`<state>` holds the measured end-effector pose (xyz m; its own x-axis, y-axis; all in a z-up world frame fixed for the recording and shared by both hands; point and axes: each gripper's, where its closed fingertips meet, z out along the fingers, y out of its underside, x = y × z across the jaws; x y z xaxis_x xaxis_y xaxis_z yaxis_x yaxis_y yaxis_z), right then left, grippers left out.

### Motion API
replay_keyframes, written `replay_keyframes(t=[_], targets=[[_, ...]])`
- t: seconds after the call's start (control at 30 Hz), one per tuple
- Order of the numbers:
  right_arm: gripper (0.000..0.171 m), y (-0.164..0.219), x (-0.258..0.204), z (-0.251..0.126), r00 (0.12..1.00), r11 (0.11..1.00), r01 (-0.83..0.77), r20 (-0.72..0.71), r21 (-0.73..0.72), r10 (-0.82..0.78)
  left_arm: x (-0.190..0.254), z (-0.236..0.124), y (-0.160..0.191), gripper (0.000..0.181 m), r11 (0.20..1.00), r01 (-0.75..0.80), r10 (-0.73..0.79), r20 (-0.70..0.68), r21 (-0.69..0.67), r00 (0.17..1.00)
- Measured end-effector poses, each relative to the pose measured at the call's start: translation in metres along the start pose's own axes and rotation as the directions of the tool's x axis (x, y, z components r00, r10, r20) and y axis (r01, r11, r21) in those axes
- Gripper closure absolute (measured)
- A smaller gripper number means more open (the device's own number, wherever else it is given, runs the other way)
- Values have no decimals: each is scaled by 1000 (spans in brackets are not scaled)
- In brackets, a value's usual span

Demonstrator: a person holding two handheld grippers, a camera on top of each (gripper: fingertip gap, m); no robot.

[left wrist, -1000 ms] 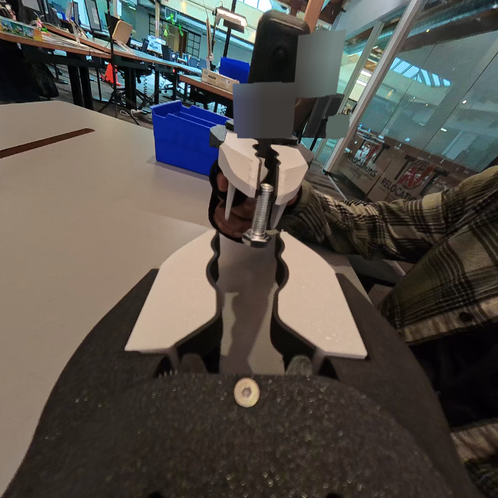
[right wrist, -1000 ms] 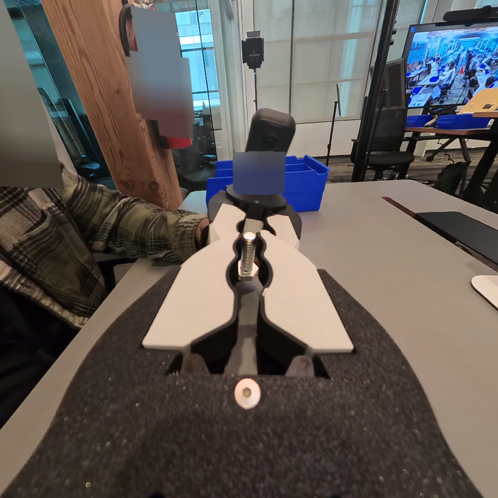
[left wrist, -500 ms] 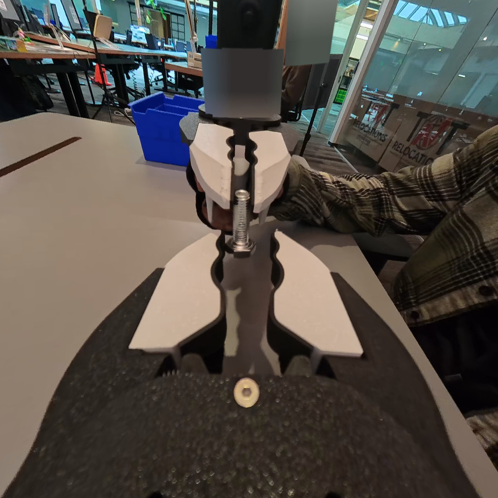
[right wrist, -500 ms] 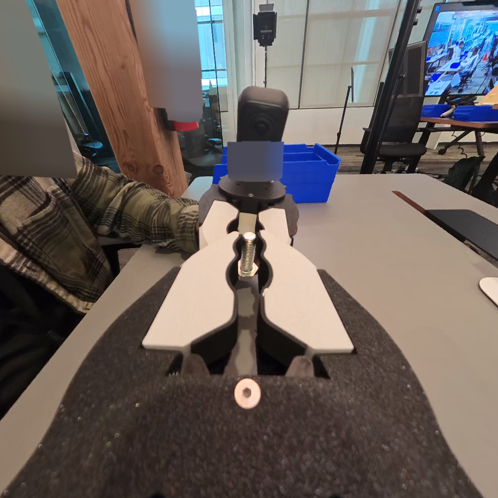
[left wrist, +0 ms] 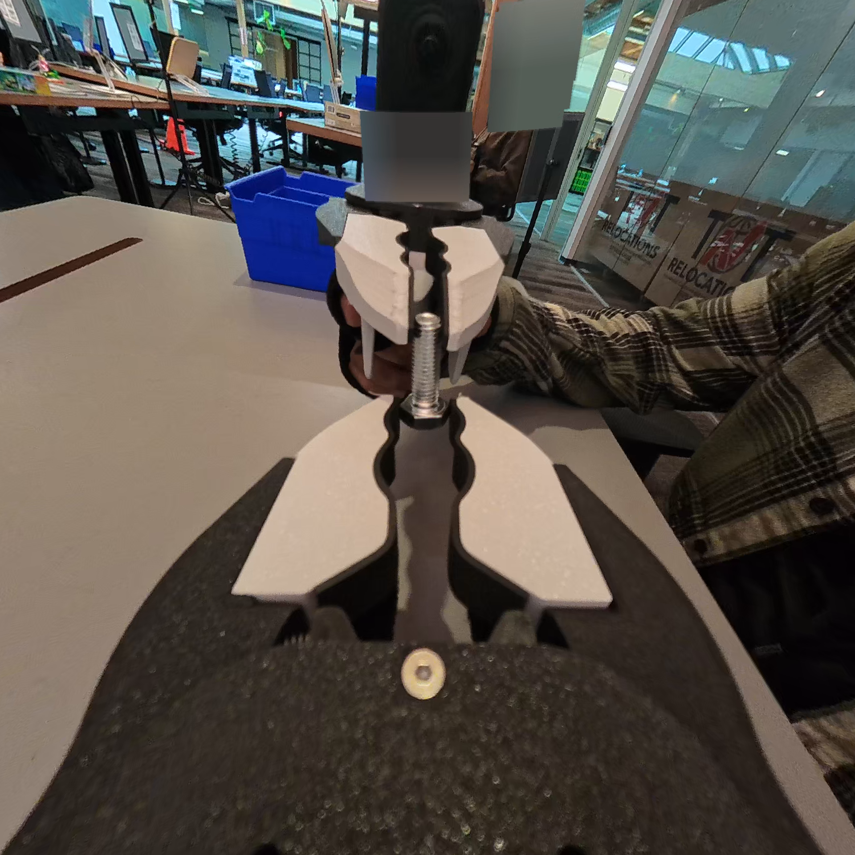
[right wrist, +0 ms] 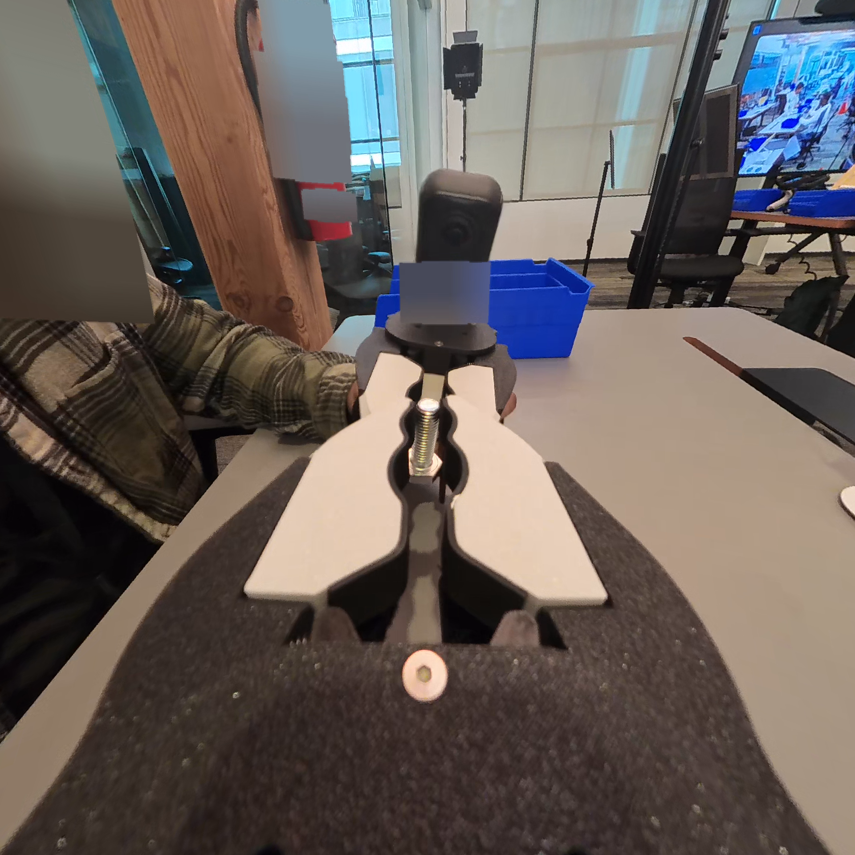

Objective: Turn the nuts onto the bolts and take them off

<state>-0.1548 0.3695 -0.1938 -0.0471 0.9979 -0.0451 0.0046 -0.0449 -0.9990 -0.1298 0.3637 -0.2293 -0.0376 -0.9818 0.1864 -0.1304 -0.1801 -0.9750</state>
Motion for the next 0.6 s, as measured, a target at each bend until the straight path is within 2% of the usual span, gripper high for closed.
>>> replay_keyframes(t=[0.17, 0.2, 0.27, 0.37, 0.47, 0.6], targets=[[160, -5, 3, -2, 1000, 999, -5, -14, 38, 6, -3, -4, -4, 162, 999, -46, 46, 53, 4, 998], [152, -7, 7, -4, 999, 999, 1, -41, 50, 1, -6, -7, -6, 162, 999, -53, 53, 72, 8, 996], [146, -4, 17, -12, 995, 999, 15, -104, 33, -12, -18, -20, -10, 162, 997, -71, 68, 133, 12, 989], [144, 31, 38, -21, 976, 982, 17, -212, -190, -58, -38, -49, -20, 162, 997, -51, 38, 200, 64, 979], [141, 80, 50, -27, 960, 889, -61, -270, -454, -72, -57, -71, -20, 162, 994, -62, 34, 297, 87, 954], [145, 108, 52, -19, 957, 805, -141, -286, -577, -38, -73, -82, -16, 162, 993, -56, 12, 371, 108, 928]])
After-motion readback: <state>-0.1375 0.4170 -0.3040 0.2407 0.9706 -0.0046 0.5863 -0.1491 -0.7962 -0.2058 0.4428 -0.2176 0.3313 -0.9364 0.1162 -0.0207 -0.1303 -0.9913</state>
